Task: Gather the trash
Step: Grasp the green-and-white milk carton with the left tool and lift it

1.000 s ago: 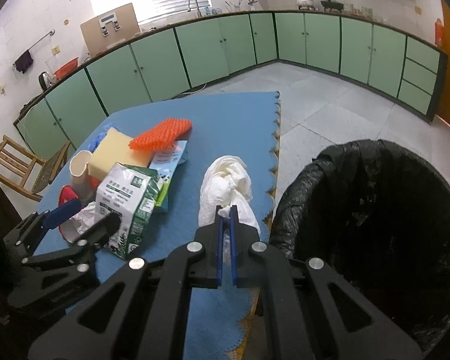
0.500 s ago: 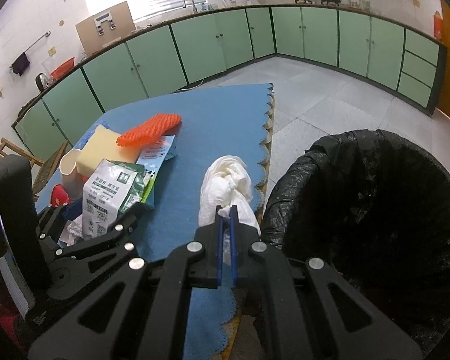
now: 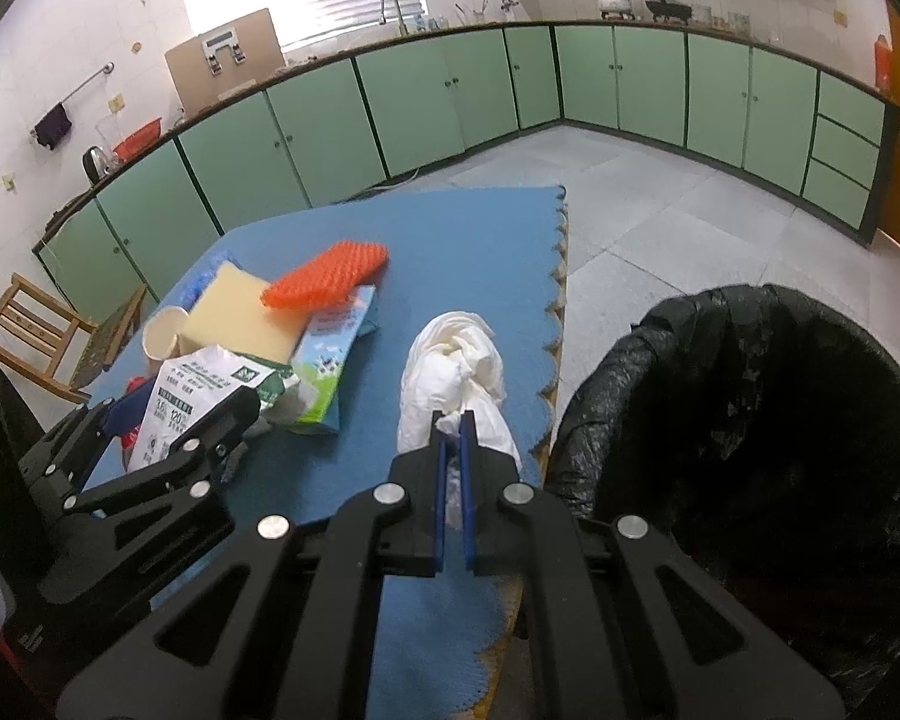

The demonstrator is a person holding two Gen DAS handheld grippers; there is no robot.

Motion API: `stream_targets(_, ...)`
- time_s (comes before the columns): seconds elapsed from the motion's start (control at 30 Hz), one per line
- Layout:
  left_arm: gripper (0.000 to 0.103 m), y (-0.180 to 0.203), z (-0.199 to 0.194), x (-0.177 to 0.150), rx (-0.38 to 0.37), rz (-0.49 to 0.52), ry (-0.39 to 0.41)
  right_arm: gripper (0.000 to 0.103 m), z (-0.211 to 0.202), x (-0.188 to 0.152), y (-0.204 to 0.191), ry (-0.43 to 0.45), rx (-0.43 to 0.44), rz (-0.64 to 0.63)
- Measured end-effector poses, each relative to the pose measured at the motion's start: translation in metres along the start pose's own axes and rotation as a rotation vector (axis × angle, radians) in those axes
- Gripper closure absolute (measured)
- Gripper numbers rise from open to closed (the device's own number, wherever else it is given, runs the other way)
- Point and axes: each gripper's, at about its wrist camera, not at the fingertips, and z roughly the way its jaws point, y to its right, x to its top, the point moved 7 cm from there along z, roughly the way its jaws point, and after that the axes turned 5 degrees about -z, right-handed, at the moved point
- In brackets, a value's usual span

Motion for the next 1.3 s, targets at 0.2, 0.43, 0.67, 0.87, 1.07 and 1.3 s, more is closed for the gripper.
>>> stream_targets(0.2, 0.032, -0.007, -0.017, 0.008, -0.021, -0.012, 0.023, 0.100, -0.008, 0.005, -0.007, 0.016, 0.002, -0.010)
stream_targets(0.43, 0.032, -0.009, -0.028, 0.014, -0.031, -0.020, 0.047, 0.100, -0.021, 0.012, -0.012, 0.041, 0.001, -0.021)
stream_targets(0.67, 0.083, 0.008, -0.028, 0.017, -0.106, -0.028, 0.015, 0.100, -0.039, 0.013, 0.003, 0.068, -0.019, -0.003)
stream_targets(0.87, 0.068, 0.017, -0.013, -0.009, -0.088, -0.003, -0.060, 0.100, -0.034, -0.001, 0.016, 0.036, -0.034, 0.018)
stream_targets(1.07, 0.040, 0.026, -0.010, -0.018, -0.125, -0.001, -0.094, 0.100, -0.029, -0.012, 0.022, 0.019, -0.046, 0.030)
stream_targets(1.3, 0.034, 0.053, -0.005, -0.019, -0.154, 0.044, -0.088, 0.100, -0.028, -0.015, 0.037, 0.011, -0.068, 0.047)
